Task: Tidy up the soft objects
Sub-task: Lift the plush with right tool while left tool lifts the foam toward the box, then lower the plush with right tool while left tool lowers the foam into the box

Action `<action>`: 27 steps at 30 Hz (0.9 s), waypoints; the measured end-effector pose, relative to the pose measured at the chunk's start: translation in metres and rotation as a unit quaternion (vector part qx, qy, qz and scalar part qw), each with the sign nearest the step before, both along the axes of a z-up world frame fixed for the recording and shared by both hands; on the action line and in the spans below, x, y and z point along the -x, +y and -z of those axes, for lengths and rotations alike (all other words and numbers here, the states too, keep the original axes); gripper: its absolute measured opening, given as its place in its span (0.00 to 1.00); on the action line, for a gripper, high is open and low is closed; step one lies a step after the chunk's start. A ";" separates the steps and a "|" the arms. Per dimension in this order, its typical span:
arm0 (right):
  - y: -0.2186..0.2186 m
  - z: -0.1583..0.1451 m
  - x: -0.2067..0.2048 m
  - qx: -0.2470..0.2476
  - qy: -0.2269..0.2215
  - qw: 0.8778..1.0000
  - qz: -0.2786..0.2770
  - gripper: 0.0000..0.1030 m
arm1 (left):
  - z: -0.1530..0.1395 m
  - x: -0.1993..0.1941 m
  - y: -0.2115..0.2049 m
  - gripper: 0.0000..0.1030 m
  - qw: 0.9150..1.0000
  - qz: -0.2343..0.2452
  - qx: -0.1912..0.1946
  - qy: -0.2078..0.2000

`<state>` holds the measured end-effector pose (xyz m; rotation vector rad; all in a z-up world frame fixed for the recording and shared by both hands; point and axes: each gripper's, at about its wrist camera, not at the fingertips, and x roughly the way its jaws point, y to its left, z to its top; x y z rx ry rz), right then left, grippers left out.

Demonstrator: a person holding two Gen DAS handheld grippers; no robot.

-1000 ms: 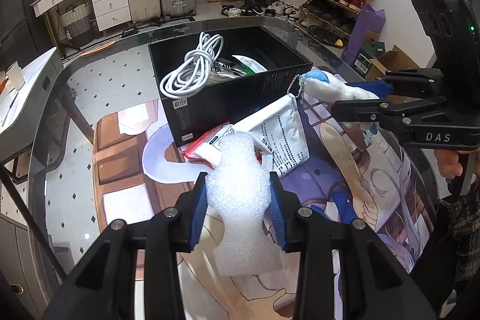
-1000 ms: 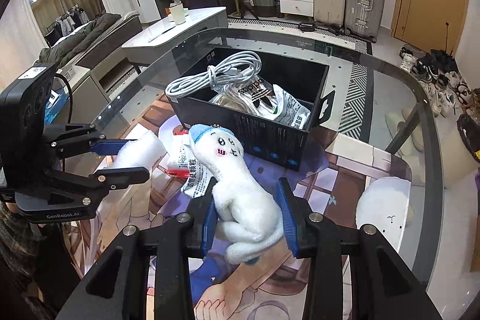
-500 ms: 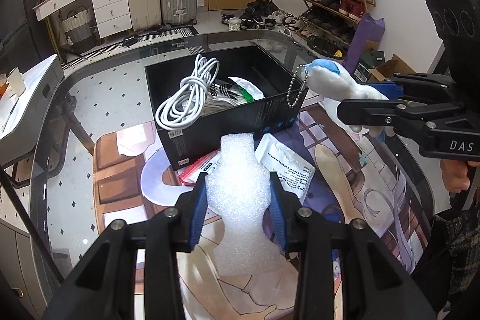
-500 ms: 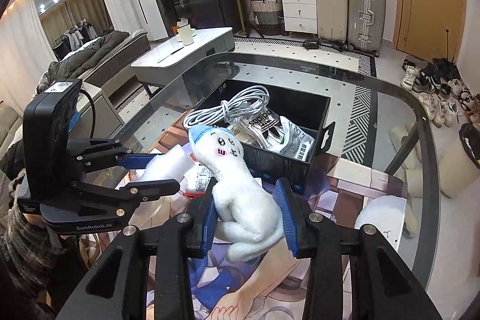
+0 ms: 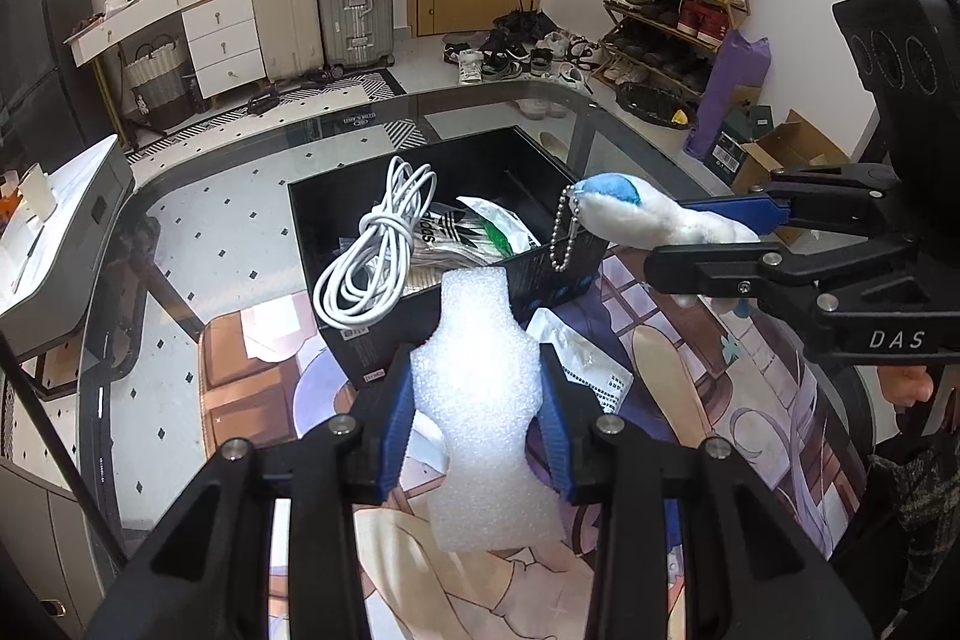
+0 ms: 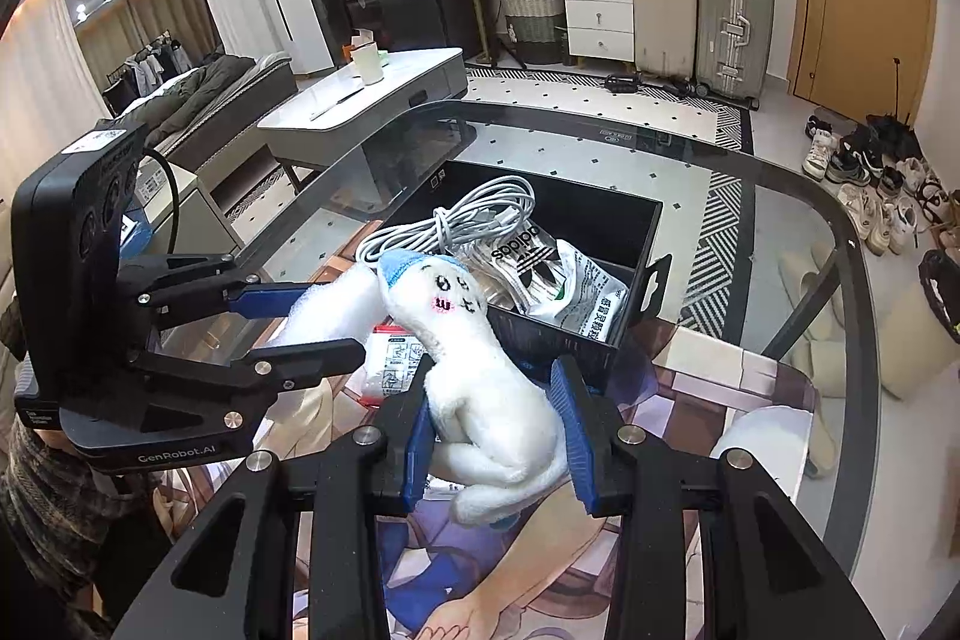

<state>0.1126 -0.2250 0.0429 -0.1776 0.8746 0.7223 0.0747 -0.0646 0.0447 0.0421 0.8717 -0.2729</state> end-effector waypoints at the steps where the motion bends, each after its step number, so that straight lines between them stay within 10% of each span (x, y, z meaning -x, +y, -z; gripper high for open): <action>1: 0.001 0.000 -0.001 0.001 0.001 1.000 0.000 0.36 | -0.001 0.000 0.000 0.35 1.000 0.001 0.000 -0.001; 27: 0.008 -0.007 -0.054 0.006 0.018 1.000 -0.001 0.36 | -0.018 -0.044 0.014 0.35 1.000 -0.019 0.012 -0.002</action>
